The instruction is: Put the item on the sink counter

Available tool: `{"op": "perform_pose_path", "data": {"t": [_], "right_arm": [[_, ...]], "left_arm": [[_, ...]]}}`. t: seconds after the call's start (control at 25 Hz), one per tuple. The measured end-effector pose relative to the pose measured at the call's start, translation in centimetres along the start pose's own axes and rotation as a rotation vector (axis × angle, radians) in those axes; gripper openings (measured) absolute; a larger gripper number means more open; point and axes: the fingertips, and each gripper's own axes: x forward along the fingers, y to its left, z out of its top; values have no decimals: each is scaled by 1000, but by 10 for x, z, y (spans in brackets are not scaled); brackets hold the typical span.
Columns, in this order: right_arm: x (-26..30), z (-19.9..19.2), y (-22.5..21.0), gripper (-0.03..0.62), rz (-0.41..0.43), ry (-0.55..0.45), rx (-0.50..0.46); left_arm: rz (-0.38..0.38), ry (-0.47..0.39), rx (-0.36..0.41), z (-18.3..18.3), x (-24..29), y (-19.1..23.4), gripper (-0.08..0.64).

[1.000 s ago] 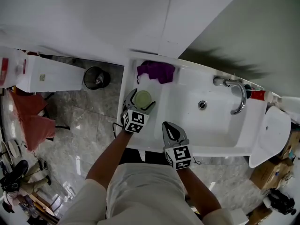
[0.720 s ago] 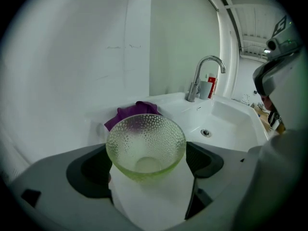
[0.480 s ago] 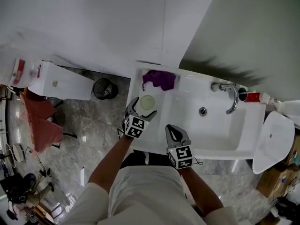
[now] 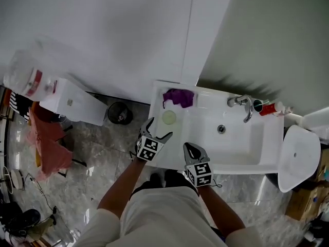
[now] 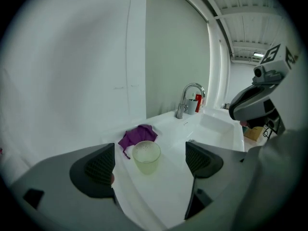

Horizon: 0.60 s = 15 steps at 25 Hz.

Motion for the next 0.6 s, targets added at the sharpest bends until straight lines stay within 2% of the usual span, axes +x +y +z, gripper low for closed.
{"op": "perform_pose_path", "data": {"t": [0.4,0.6], "right_arm": [[-48,17,54,11,-78,-41,-47],[-74,18,79,11,-116,-65,-70]], "left_arm": [[-36,-50,-22,-4,-99,-21,460],[-61,-114,-6,0,-142,-30,456]]}}
